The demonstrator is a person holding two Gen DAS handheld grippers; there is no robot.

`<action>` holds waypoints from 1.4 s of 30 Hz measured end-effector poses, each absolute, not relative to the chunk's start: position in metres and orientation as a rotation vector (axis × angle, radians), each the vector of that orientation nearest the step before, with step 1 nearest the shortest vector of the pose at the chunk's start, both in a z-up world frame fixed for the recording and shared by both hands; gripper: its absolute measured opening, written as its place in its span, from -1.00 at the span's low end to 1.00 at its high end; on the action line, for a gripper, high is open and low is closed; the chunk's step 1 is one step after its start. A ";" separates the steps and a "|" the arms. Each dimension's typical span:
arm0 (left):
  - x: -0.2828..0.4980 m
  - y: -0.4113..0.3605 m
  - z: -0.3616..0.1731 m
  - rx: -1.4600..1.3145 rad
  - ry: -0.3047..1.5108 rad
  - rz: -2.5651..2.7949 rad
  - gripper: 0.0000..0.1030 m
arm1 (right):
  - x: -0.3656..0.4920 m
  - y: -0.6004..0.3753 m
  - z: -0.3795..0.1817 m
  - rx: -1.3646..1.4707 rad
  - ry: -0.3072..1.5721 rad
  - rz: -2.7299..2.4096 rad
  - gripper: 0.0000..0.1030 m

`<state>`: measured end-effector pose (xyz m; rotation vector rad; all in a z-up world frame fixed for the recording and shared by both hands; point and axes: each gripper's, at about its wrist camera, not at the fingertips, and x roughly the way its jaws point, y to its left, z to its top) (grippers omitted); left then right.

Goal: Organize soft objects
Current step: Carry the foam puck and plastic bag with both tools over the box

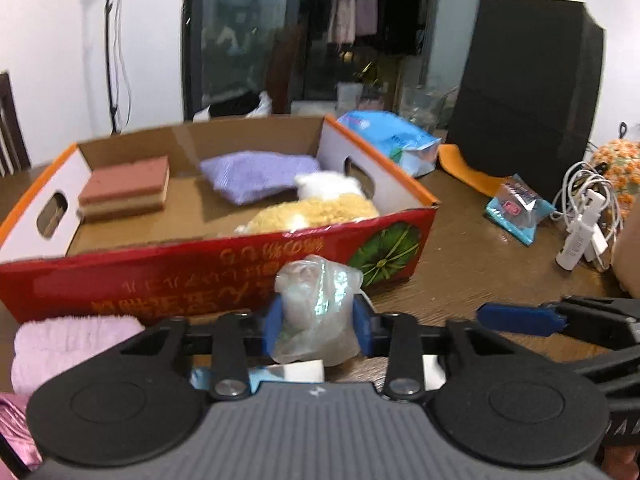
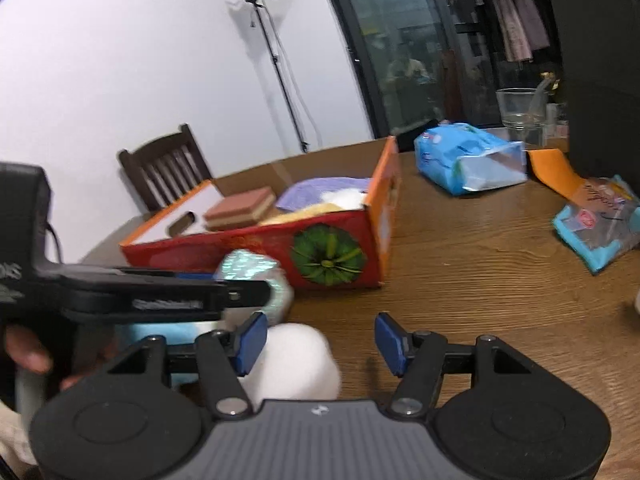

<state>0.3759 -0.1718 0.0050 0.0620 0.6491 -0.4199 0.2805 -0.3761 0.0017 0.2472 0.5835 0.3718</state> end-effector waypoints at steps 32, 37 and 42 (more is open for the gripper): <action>0.189 -0.028 0.061 -0.102 0.443 -0.322 -0.45 | 0.140 -0.305 0.039 0.082 0.480 0.320 0.08; 0.214 -0.019 0.081 -0.072 0.371 -0.325 -0.45 | 0.153 -0.296 0.062 0.032 0.445 0.339 0.08; 0.297 -0.016 0.101 -0.010 0.398 -0.313 -0.44 | 0.217 -0.279 0.090 0.006 0.414 0.400 0.09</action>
